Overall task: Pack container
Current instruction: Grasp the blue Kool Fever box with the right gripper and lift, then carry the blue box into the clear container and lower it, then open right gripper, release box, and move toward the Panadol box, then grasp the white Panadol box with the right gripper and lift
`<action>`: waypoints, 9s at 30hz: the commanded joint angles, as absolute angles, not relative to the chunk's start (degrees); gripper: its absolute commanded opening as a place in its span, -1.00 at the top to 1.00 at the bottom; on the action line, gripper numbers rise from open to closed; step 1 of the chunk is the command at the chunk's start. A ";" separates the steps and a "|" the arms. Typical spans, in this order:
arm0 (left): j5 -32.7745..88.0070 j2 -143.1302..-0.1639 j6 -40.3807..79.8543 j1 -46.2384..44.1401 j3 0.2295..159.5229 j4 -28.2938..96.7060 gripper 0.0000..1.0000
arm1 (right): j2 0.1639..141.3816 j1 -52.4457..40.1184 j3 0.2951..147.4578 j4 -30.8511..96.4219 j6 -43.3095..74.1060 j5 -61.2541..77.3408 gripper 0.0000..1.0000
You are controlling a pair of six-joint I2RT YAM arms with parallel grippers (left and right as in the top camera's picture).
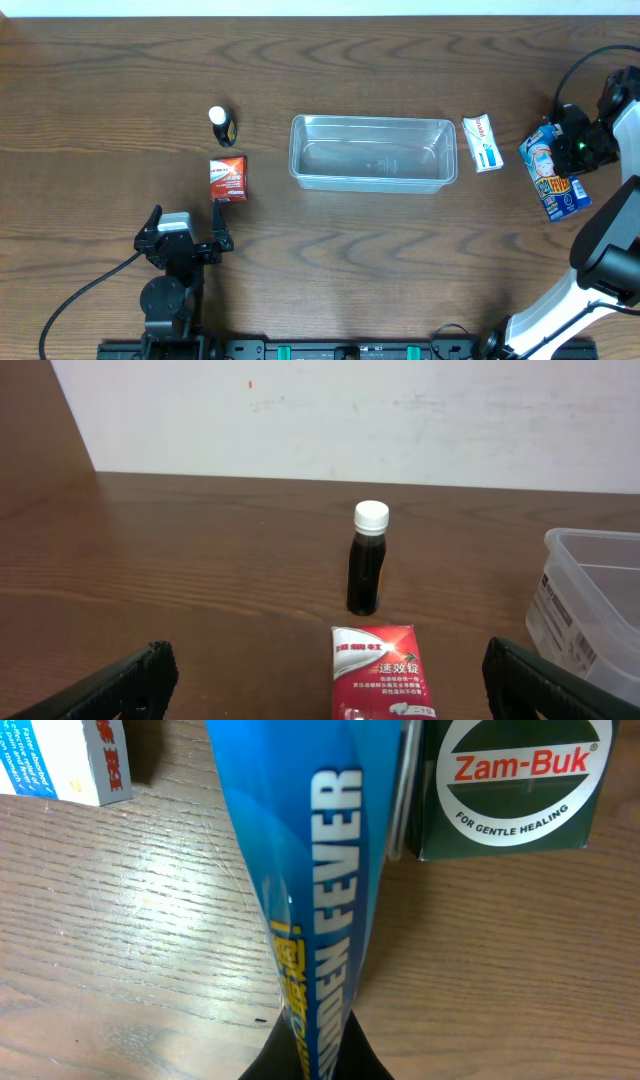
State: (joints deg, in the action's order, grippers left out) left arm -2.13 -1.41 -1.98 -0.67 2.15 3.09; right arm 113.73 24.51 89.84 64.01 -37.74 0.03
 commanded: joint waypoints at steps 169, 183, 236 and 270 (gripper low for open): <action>-3.22 -1.48 -2.79 -0.69 0.25 3.95 -0.96 | 111.96 -20.14 102.32 60.62 -42.39 0.30 -0.20; -3.22 -1.45 -2.79 -0.69 0.25 3.95 -0.96 | 111.96 -11.07 112.25 64.47 -15.40 0.23 -0.31; -3.22 -1.48 -2.79 -0.69 0.25 3.95 -0.96 | 112.79 6.04 84.16 42.30 -9.91 -0.64 -0.86; -3.22 -1.48 -2.79 -0.69 0.25 3.95 -0.96 | 122.26 5.93 83.77 43.07 -9.91 1.56 -0.19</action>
State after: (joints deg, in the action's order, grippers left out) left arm -2.13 -1.39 -1.98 -0.67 2.15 3.09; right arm 121.27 5.67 84.20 42.50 -9.74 1.48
